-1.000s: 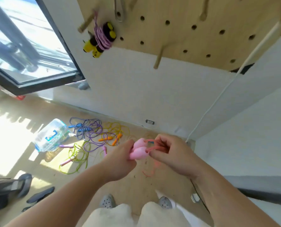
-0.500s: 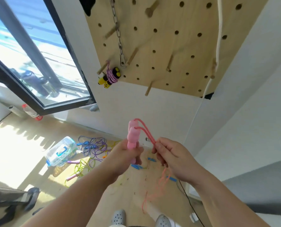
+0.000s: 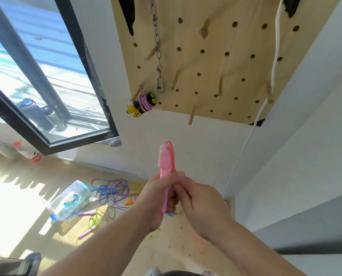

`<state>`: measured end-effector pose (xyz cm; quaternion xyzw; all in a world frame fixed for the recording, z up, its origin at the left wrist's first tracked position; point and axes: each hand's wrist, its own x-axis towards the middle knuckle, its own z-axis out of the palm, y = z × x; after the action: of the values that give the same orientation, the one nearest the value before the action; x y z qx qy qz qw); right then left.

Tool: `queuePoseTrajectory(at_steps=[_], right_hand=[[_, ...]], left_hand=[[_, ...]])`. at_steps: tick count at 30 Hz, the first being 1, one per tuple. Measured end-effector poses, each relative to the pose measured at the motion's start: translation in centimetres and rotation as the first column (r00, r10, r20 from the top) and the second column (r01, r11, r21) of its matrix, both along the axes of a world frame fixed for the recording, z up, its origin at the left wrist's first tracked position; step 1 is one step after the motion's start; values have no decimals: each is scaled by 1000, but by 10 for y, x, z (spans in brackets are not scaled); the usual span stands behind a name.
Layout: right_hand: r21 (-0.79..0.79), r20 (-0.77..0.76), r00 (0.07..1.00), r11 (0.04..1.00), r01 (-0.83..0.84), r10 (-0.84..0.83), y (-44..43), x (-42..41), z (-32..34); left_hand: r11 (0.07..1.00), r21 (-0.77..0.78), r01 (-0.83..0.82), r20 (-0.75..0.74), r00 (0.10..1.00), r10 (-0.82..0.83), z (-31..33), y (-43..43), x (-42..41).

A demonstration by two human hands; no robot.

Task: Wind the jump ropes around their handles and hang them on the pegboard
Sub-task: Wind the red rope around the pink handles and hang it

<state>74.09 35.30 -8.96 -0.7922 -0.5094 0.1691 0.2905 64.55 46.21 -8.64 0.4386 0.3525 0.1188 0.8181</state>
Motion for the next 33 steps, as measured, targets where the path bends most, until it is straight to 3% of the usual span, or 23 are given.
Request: queuePoseTrajectory(at_steps=[5, 9, 14, 24, 27, 30, 33], right_hand=[[56, -146, 989, 998, 9, -1, 12, -20, 3], [44, -288, 954, 994, 100, -83, 20, -29, -1], [-36, -471, 858, 977, 211, -203, 36, -38, 3], [-99, -480, 792, 920, 379, -378, 57, -63, -3], [-120, -629, 704, 936, 330, -329, 56, -60, -2], [-22, -767, 611, 959, 282, -197, 54, -59, -5], [66, -775, 614, 947, 314, -149, 52, -56, -8]], left_hand=[[983, 123, -139, 21, 990, 137, -4, 12, -7], [969, 205, -136, 47, 990, 129, 1, 16, -16], [977, 29, -212, 207, 957, 202, -4, 31, -28], [948, -280, -153, 329, 912, 245, -11, 50, -40], [956, -262, -134, 312, 925, 215, -15, 49, -41], [971, -193, -138, 245, 952, 183, -15, 45, -43], [976, -135, -170, 168, 967, 192, -15, 44, -41]])
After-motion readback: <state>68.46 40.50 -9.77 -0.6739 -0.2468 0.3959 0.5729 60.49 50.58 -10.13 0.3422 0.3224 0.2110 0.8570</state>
